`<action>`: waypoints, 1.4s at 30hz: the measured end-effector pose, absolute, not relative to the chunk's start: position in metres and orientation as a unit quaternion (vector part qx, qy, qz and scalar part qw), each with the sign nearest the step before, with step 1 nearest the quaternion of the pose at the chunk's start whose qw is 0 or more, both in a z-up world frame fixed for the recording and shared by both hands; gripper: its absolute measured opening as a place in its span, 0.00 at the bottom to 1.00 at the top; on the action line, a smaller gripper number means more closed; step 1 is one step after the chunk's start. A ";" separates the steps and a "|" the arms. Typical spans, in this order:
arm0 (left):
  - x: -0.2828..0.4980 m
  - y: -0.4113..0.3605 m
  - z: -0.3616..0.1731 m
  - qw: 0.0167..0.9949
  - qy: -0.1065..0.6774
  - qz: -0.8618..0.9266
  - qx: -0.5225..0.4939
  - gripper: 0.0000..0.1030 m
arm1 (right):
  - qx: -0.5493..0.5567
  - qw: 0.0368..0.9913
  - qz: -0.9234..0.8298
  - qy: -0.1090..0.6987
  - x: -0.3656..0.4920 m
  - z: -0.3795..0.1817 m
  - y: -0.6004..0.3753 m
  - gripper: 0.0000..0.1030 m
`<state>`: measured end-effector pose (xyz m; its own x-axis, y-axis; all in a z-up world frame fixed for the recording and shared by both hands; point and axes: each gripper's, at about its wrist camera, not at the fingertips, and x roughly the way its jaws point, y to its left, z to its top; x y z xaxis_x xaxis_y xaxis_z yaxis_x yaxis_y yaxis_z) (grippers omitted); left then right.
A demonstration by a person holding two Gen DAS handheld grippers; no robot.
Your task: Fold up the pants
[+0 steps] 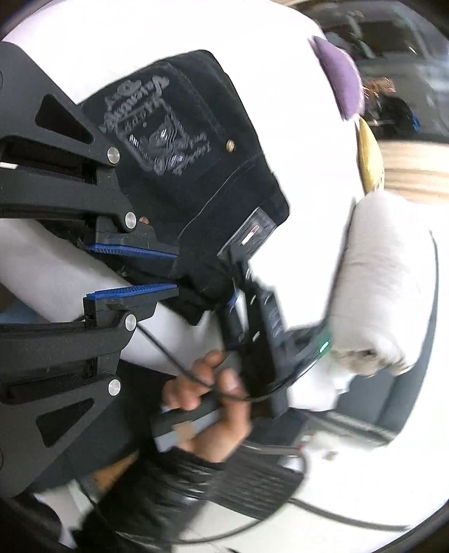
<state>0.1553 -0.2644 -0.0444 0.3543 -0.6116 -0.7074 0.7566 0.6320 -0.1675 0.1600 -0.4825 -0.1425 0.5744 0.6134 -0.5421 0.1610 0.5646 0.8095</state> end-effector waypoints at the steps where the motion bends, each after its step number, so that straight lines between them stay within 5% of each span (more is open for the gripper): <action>1: 0.162 -0.259 -0.045 0.820 0.389 -0.410 0.088 0.14 | 0.439 0.775 0.127 0.436 0.154 -0.137 -0.484 0.39; 11: 0.239 -0.193 -0.099 0.791 0.520 -0.321 -0.023 0.14 | 0.350 0.801 0.160 0.458 0.152 -0.106 -0.425 0.40; 16: 0.245 -0.173 -0.111 0.782 0.546 -0.299 -0.021 0.14 | 0.326 0.807 0.119 0.478 0.142 -0.121 -0.421 0.07; 29: 0.234 -0.183 -0.094 0.790 0.543 -0.281 0.035 0.14 | 0.285 0.824 0.067 0.485 0.109 -0.113 -0.425 0.07; 35: 0.227 -0.185 -0.095 0.793 0.539 -0.279 0.043 0.14 | 0.252 0.827 0.048 0.500 0.103 -0.106 -0.416 0.18; 37: 0.226 -0.185 -0.096 0.794 0.538 -0.279 0.049 0.14 | 0.234 0.830 0.020 0.505 0.098 -0.103 -0.417 0.44; 42: 0.222 -0.175 -0.084 0.808 0.528 -0.254 0.068 0.16 | 0.242 0.834 -0.005 0.496 0.093 -0.097 -0.435 0.47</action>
